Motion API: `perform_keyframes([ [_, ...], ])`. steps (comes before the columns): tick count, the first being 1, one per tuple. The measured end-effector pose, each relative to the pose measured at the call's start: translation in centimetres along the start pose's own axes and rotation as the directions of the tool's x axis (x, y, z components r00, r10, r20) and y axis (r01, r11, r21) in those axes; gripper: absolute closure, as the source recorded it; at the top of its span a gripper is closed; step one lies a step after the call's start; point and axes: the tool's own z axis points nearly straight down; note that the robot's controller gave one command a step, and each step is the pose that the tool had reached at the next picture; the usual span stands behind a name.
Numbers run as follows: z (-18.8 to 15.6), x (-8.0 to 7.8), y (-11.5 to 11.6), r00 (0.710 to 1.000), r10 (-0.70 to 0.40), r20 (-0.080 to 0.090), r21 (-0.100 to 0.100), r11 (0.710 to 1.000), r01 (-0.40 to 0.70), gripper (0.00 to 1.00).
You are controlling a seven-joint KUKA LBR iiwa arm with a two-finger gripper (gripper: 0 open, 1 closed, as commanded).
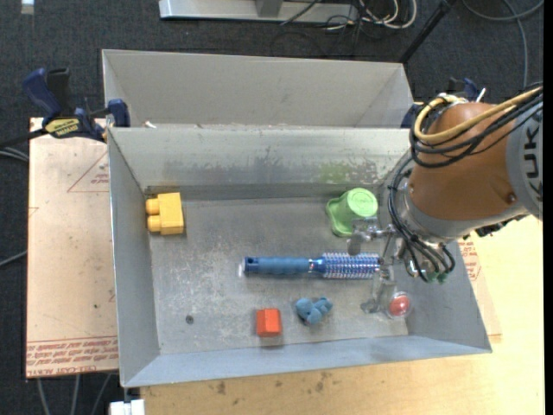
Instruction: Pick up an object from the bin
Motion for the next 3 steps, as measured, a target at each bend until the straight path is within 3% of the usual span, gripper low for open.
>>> perform_keyframes([
  [1, 13.08, -4.56, -1.78, 0.999, 0.032, 0.008, 0.000, 1.000, -0.032, 0.00],
  [3, 13.04, -4.66, -1.67, 1.000, 0.029, 0.010, -0.001, 1.000, -0.029, 0.00],
])
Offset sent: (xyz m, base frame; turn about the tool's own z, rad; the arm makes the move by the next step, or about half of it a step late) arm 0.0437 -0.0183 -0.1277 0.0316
